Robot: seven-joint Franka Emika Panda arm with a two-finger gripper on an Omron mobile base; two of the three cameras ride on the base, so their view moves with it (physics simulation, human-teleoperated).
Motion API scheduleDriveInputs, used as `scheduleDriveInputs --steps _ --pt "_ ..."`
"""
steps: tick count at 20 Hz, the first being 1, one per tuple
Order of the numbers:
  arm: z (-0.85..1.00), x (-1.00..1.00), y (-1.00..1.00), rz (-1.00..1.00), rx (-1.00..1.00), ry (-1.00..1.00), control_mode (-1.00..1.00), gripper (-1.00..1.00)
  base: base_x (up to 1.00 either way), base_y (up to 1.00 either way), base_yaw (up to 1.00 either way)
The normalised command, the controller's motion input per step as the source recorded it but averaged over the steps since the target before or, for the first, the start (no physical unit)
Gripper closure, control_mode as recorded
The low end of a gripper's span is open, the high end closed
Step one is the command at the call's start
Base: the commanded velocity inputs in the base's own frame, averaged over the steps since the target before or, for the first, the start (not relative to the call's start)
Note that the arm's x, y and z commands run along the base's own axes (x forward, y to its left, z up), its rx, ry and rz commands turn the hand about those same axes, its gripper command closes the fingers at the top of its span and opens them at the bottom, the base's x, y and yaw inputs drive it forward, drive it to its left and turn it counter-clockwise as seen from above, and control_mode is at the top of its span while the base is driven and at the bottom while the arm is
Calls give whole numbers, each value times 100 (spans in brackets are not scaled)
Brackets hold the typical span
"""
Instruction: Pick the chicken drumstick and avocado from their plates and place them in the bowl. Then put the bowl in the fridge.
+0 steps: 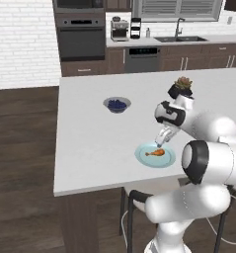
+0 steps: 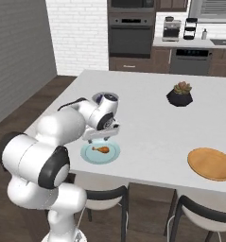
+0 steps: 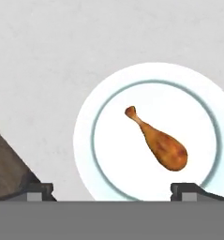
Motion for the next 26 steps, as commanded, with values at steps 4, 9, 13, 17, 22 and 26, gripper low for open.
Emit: scheduleDriveInputs --steps 4,9,13,17,22,26 --pt "-25 1 -17 89 -2 -6 -100 -100 0 0 0" --pt "-18 15 -39 67 -1 -26 -100 -100 0 0 0" --pt "-14 21 -50 58 27 -24 -100 -100 0 0 0" --pt "-16 31 -11 24 9 -5 -100 -100 0 0 0" --pt "-22 20 11 0 0 0 -100 -100 0 0 0" --pt "-21 13 38 0 0 2 -100 -100 0 0 0"
